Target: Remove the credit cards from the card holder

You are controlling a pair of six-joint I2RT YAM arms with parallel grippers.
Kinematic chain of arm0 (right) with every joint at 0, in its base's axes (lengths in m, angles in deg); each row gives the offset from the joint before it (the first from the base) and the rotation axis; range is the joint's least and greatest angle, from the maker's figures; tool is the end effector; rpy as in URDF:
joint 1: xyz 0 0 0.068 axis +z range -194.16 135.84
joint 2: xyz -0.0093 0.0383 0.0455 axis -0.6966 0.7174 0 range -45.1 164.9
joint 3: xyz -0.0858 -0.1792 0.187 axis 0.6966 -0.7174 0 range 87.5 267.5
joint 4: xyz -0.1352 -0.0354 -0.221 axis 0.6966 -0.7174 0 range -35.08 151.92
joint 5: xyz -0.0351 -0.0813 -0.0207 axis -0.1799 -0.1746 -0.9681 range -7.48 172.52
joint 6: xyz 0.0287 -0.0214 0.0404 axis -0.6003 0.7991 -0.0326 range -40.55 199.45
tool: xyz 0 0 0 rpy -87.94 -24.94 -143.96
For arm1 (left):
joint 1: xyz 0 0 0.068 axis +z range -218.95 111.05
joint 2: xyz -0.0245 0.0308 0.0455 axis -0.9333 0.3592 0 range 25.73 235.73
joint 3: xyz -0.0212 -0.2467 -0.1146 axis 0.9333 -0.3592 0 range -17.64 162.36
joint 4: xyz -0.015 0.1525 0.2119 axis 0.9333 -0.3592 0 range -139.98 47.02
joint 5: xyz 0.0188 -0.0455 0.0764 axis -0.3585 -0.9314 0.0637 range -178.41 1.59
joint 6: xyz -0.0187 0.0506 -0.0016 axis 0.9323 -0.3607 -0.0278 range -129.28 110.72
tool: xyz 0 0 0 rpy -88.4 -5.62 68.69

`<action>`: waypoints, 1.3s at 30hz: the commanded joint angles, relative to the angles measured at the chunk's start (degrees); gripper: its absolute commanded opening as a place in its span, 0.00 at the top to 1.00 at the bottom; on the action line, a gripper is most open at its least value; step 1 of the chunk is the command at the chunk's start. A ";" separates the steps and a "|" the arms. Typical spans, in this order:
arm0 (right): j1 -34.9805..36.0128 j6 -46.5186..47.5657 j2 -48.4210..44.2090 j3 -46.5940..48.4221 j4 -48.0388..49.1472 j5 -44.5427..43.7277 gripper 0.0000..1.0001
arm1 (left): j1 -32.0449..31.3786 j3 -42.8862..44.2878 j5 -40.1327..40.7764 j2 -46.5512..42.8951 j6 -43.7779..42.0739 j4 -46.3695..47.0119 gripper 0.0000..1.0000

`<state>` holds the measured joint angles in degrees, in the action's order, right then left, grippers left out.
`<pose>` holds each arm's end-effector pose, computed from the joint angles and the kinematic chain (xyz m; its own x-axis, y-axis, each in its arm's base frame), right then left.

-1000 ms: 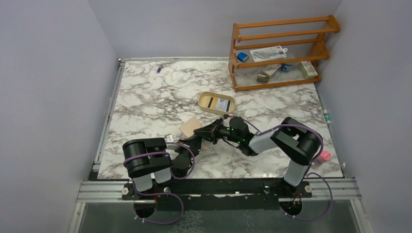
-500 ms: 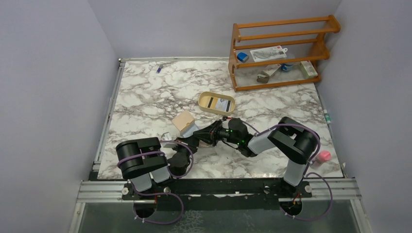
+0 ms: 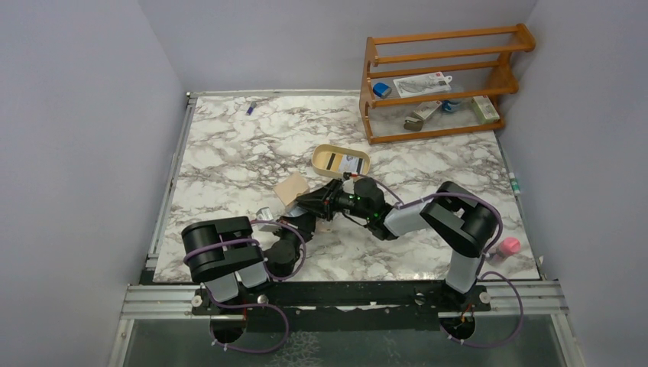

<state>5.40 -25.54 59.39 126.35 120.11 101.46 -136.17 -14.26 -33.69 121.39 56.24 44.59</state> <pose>0.2173 0.2729 0.1567 -0.8753 0.3816 0.2970 0.3213 0.0000 0.9470 0.1006 -0.1643 0.1212 -0.2113 -0.8548 -0.4741 0.0612 0.4725 -0.8792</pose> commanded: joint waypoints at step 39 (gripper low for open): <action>0.34 4.07 0.98 2.52 0.48 -9.26 0.78 | -2.54 -2.12 1.24 -3.07 -1.97 14.92 1.00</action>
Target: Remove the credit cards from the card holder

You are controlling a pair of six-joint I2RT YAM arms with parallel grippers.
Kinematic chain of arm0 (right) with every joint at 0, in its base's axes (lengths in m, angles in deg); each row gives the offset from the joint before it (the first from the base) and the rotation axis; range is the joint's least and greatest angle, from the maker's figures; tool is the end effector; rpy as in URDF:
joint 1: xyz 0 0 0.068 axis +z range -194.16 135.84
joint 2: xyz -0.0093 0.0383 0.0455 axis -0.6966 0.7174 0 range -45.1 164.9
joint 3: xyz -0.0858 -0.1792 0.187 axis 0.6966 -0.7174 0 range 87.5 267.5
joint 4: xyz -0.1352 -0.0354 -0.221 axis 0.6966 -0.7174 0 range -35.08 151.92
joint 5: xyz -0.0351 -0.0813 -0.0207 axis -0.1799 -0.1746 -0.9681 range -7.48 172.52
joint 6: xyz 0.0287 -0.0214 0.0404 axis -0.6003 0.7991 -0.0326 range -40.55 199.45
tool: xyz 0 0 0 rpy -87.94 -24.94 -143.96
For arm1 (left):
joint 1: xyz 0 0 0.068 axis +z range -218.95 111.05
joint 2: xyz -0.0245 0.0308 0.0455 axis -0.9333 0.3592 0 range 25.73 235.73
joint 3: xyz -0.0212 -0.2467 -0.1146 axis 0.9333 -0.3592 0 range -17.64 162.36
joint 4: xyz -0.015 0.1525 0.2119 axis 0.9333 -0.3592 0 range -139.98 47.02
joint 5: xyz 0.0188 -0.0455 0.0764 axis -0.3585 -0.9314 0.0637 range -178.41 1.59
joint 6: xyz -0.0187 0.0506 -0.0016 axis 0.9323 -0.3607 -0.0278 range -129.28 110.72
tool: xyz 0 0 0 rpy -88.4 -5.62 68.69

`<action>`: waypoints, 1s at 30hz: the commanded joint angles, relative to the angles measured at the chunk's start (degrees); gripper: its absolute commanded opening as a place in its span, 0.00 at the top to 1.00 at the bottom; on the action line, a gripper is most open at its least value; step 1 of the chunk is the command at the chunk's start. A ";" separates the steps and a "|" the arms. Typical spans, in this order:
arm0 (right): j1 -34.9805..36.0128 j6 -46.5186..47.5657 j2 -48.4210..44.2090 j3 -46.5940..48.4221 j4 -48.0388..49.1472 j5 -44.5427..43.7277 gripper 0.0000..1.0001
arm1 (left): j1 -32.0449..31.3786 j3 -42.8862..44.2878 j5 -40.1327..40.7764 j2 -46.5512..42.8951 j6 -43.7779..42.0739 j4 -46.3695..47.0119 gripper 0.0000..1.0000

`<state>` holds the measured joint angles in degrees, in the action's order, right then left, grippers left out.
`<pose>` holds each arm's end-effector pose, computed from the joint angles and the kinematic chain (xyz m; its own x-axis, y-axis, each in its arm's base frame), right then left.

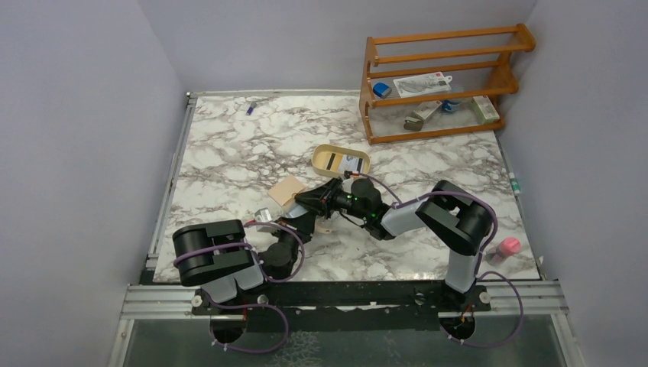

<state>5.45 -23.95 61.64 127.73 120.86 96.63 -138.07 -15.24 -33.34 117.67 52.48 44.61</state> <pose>0.2243 0.2771 0.1513 -0.8512 0.4555 0.2608 0.2904 -0.0054 0.9569 0.0933 -0.1626 0.1296 -0.2199 -0.8391 -0.4975 0.1043 0.4869 -0.8672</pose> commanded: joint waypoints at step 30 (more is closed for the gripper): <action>0.46 2.83 1.19 3.52 0.70 -1.73 0.81 | -0.66 -1.40 2.07 5.28 9.18 14.95 1.00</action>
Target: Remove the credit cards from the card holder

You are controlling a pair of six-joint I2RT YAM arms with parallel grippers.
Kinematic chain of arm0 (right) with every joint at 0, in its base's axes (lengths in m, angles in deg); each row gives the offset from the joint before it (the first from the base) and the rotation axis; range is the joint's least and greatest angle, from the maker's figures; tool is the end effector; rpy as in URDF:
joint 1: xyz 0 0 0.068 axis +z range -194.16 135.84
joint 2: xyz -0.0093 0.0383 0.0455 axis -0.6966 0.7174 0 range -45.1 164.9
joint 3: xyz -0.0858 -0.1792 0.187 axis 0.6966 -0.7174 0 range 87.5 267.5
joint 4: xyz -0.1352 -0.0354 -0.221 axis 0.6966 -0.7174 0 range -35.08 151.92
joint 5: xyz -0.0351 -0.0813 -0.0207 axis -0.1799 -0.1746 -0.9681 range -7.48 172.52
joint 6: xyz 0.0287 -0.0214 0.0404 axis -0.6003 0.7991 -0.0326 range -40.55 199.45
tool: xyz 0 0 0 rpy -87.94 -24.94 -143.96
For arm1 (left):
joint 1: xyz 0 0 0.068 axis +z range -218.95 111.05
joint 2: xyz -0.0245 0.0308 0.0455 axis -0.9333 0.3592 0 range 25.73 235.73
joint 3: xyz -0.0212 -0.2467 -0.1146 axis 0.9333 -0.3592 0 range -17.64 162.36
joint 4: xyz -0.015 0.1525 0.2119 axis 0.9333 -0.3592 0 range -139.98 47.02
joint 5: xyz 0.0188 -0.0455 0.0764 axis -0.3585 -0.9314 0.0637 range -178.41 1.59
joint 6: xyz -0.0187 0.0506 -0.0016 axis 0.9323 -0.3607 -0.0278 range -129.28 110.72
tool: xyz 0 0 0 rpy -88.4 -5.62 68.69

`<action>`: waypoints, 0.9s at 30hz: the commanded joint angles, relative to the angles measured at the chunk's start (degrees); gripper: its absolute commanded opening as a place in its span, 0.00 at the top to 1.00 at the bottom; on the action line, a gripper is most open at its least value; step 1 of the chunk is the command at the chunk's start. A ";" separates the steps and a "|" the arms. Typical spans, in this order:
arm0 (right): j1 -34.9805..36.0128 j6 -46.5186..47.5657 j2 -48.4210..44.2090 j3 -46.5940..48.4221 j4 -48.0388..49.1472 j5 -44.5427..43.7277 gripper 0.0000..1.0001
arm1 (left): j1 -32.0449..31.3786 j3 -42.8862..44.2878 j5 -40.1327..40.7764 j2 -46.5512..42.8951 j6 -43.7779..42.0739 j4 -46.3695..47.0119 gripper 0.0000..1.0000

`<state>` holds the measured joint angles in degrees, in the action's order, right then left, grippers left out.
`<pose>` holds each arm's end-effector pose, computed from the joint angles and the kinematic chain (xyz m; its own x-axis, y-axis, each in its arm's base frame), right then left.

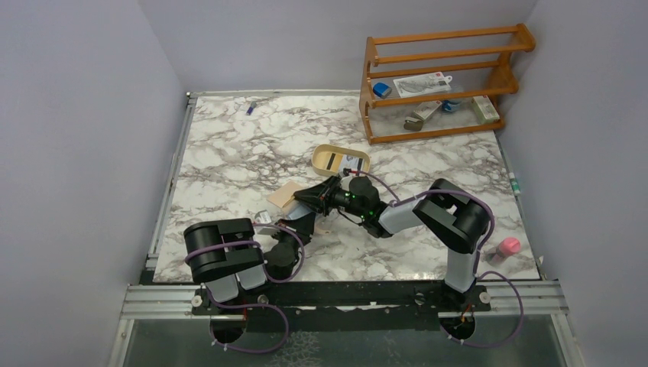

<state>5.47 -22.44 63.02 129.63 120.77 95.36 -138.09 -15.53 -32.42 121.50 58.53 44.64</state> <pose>0.2301 0.2829 0.1515 -0.8501 0.4731 0.2313 0.2611 -0.0028 0.9653 0.0932 -0.1615 0.1179 -0.2265 -0.8605 -0.4564 0.0519 0.4573 -0.8878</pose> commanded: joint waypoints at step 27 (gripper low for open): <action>1.88 0.04 2.01 3.03 -0.47 0.87 0.79 | -0.64 -1.32 1.34 0.32 0.80 14.93 1.00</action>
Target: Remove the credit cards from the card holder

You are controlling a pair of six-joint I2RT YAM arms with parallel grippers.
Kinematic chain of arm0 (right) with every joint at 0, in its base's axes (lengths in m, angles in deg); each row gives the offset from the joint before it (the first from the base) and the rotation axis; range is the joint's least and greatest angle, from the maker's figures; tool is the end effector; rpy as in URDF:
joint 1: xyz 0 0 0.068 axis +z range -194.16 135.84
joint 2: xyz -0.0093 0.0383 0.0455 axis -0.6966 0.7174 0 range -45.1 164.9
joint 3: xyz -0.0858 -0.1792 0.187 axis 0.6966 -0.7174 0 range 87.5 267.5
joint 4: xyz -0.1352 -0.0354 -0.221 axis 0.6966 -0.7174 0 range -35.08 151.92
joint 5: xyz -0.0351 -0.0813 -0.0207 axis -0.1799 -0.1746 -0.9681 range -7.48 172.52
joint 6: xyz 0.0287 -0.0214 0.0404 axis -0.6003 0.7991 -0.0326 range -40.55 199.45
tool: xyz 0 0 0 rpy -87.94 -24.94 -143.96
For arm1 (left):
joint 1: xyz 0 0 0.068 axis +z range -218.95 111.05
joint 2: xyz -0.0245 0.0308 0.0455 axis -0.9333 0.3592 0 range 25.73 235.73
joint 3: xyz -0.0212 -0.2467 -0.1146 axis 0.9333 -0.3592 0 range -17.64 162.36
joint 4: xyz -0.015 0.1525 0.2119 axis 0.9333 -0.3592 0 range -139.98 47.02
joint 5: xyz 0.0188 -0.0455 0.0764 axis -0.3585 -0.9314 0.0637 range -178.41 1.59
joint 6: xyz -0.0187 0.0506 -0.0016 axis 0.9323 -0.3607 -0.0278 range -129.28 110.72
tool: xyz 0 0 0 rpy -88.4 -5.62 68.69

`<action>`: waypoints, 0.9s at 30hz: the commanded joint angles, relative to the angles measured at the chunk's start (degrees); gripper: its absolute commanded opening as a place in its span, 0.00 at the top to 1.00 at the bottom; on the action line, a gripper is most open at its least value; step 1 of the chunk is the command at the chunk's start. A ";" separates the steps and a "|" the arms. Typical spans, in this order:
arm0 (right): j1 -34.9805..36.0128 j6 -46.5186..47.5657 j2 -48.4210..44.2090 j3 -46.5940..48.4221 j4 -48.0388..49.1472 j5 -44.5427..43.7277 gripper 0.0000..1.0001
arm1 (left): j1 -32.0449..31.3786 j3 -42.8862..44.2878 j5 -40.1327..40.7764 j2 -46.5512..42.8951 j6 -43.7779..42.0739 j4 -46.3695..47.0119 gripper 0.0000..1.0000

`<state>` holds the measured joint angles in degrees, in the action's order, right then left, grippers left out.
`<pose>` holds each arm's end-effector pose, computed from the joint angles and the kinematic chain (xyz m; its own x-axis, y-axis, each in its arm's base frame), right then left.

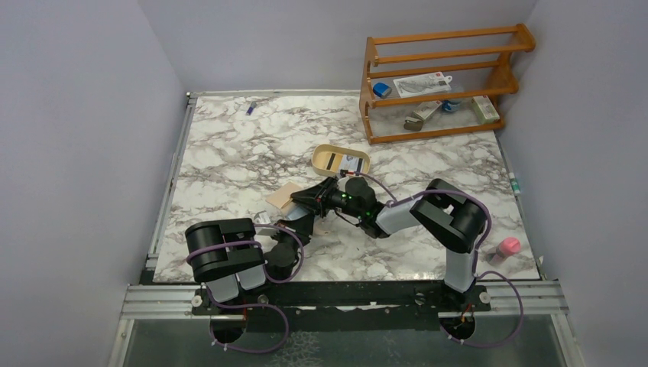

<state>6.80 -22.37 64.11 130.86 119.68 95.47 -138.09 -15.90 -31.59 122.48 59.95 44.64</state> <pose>0.2265 0.2921 0.1485 -0.8596 0.4545 0.2335 0.2703 0.0166 0.9626 0.0927 -0.1595 0.1143 -0.2182 -0.8647 -0.4524 0.0338 0.4566 -0.8890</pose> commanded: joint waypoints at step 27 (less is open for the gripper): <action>0.76 -0.32 -2.84 -2.89 2.34 2.39 0.99 | 0.97 -3.92 2.75 -2.30 1.78 14.88 1.00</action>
<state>7.09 -22.59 63.83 129.92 120.00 96.17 -137.92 -16.58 -30.89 121.65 60.63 44.64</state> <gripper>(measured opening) 0.016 0.090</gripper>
